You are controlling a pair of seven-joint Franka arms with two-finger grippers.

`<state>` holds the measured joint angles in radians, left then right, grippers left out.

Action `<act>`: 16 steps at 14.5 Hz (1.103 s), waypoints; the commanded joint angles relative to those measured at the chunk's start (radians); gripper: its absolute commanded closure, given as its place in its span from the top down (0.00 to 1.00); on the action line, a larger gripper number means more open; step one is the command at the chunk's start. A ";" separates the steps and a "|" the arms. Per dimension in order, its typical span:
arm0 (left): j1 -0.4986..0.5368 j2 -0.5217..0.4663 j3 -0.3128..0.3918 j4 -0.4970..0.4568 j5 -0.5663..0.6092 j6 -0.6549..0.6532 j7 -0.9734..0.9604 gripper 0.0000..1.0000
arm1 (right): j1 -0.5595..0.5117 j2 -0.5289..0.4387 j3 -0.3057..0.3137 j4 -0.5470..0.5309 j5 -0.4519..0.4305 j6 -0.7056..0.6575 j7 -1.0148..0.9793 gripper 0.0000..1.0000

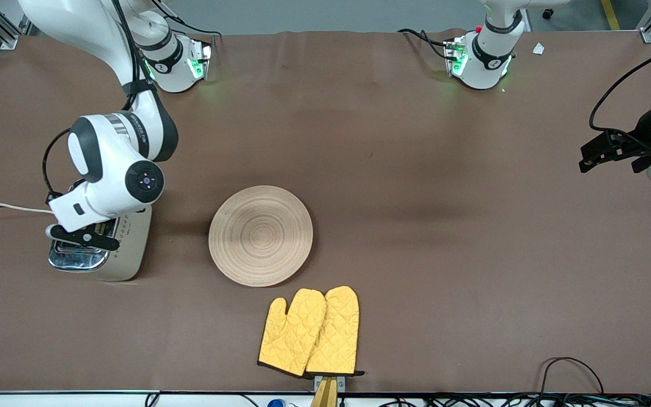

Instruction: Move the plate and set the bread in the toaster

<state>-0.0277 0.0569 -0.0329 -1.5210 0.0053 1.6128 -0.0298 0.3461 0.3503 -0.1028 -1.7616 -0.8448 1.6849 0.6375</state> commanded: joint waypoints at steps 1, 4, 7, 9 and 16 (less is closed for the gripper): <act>0.000 0.001 -0.002 0.007 0.007 0.019 -0.016 1.00 | -0.018 0.019 0.012 -0.032 -0.022 0.035 0.056 0.00; -0.001 0.001 -0.002 0.005 0.007 0.032 -0.015 1.00 | -0.018 0.045 0.012 -0.029 -0.022 0.059 0.074 0.05; -0.001 0.004 -0.002 0.008 0.010 0.032 -0.007 1.00 | -0.022 0.044 0.012 -0.006 -0.016 0.055 0.073 0.65; 0.000 0.004 -0.002 0.008 0.010 0.032 -0.005 1.00 | -0.042 0.044 0.015 0.034 -0.007 0.047 0.056 0.95; -0.001 0.003 -0.002 0.008 0.013 0.030 -0.005 1.00 | -0.026 -0.040 0.022 0.219 0.382 -0.175 0.024 1.00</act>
<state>-0.0277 0.0573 -0.0329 -1.5210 0.0053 1.6368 -0.0336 0.3242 0.3456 -0.0921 -1.6313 -0.5997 1.6270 0.6840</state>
